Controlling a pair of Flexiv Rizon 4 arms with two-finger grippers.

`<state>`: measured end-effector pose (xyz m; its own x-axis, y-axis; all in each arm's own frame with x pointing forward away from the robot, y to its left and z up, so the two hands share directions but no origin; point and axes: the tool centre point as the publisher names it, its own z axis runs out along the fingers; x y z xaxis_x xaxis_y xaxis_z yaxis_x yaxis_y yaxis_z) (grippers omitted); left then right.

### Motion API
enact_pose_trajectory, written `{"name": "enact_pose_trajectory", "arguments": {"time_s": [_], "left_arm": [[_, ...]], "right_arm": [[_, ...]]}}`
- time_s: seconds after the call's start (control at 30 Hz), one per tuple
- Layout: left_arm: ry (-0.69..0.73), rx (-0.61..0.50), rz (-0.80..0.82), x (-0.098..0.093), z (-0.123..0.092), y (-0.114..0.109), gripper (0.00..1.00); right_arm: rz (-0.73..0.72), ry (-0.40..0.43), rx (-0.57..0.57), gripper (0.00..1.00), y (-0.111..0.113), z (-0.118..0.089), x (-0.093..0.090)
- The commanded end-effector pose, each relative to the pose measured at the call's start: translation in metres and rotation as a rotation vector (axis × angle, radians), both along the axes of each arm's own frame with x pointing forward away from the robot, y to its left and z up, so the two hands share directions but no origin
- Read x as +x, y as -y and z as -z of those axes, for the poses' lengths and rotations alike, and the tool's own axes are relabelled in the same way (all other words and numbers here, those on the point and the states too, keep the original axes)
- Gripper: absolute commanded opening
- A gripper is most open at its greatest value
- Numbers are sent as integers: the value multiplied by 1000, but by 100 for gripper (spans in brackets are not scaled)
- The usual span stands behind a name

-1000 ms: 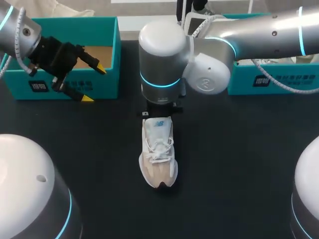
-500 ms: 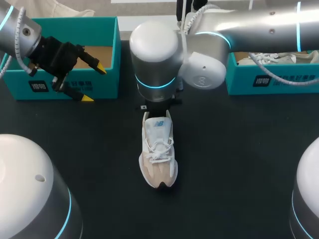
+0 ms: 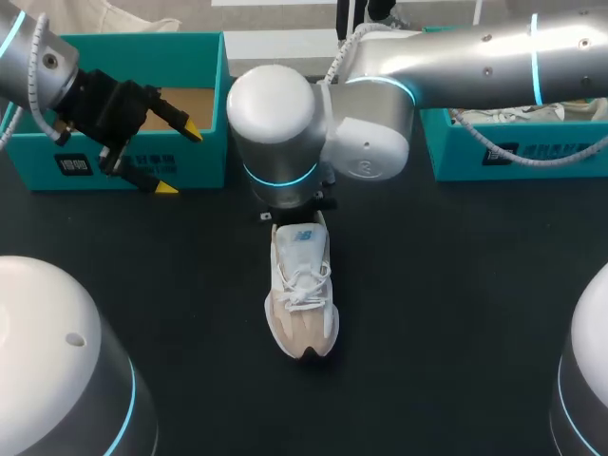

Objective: Take the shoe out of the shoebox, open the shoe tongue, remove and reinsert the insole, then place the shoe into the shoebox

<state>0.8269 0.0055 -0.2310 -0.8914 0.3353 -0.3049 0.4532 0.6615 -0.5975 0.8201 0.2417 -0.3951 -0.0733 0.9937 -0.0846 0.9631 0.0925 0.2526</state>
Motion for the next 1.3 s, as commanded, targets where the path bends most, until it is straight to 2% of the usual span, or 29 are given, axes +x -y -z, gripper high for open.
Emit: {"name": "enact_pose_trajectory", "arguments": {"time_s": [0.03, 0.13, 0.33, 0.43, 0.47, 0.6, 0.77, 0.87, 1.0, 1.13, 1.2, 1.23, 1.3], "left_arm": [[1, 3, 0, -1, 0, 0, 100], [1, 3, 0, -1, 0, 0, 100], [1, 3, 0, -1, 0, 0, 100], [1, 3, 0, -1, 0, 0, 100], [1, 3, 0, -1, 0, 0, 100], [1, 3, 0, -1, 0, 0, 100], [1, 3, 0, -1, 0, 0, 100], [1, 3, 0, -1, 0, 0, 100], [1, 3, 0, -1, 0, 0, 100], [1, 3, 0, -1, 0, 0, 100], [1, 3, 0, -1, 0, 0, 100], [1, 3, 0, -1, 0, 0, 100], [1, 3, 0, -1, 0, 0, 100]], "right_arm": [[0, -9, 4, 0, 2, -19, -6], [-17, -59, 9, 0, 6, -34, -15], [-7, -247, 84, 0, 10, -56, -32], [4, -259, 99, 0, 11, -63, -40], [13, -234, 108, 0, 11, -65, -41], [31, -210, 75, 0, 12, -63, -41], [46, -249, 92, 0, 12, -59, -39], [48, -289, 103, 0, 13, -60, -42], [31, -413, 131, 0, 10, -61, -48], [39, -496, 178, 0, 2, -55, -58], [48, -498, 182, 0, 1, -54, -61], [48, -499, 187, 6, 1, -53, -63], [52, -502, 185, 40, 1, -53, -64]]}}
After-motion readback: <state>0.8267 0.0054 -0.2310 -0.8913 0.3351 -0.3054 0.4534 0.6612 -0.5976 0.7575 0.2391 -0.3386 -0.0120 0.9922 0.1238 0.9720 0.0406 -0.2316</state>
